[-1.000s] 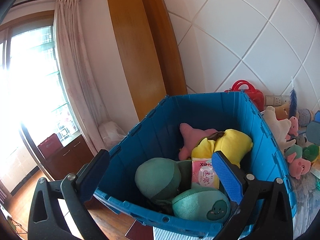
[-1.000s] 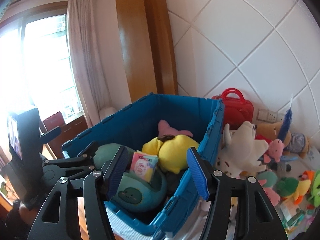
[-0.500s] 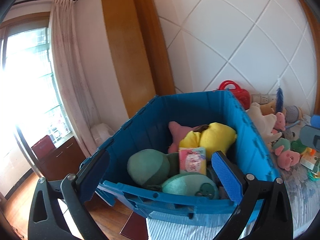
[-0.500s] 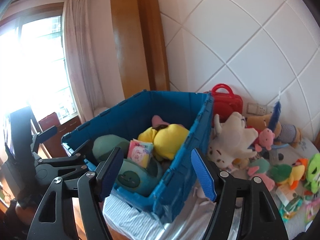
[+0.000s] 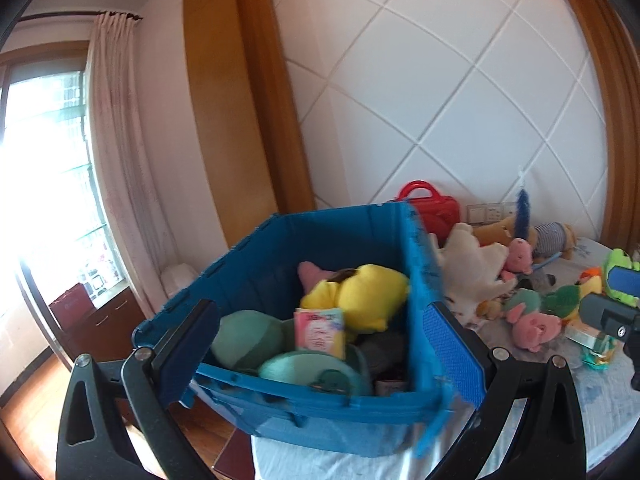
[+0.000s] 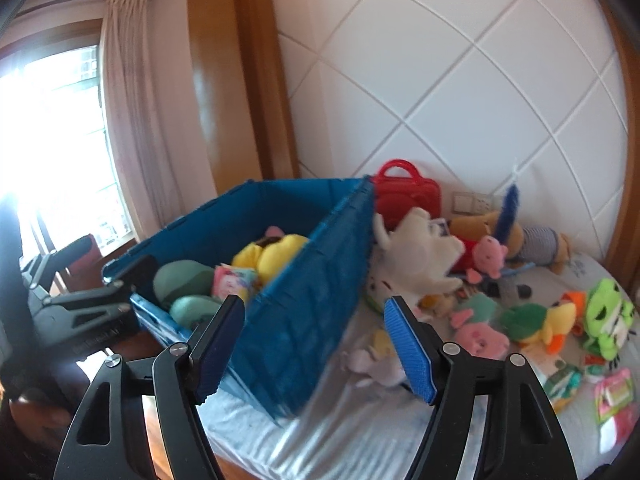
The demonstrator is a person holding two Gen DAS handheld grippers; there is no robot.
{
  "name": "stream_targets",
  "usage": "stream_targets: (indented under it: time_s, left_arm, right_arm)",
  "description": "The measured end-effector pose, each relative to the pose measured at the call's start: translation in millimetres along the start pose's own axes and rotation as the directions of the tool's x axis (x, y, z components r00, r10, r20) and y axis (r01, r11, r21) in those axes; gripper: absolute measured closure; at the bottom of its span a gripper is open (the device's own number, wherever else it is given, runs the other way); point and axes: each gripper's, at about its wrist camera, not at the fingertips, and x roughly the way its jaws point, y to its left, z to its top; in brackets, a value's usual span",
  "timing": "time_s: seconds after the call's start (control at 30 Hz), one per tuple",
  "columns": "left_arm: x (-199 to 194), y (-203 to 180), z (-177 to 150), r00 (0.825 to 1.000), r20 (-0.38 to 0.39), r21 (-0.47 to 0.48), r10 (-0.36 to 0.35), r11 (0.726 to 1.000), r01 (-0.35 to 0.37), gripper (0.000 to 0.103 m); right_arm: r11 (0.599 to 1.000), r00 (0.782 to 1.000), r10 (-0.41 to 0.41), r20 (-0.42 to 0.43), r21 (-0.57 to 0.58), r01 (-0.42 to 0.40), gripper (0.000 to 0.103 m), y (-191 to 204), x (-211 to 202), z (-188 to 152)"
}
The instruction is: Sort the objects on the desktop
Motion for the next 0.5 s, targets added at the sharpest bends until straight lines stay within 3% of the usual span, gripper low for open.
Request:
stream_targets:
  time_s: [0.5]
  left_arm:
    - [-44.9, -149.2, -11.6, 0.993, -0.006, 0.067, -0.121, 0.99, 0.121, 0.0]
  right_arm:
    - [0.984, 0.985, -0.123, -0.12, 0.112, 0.136, 0.029, -174.1, -74.9, -94.6]
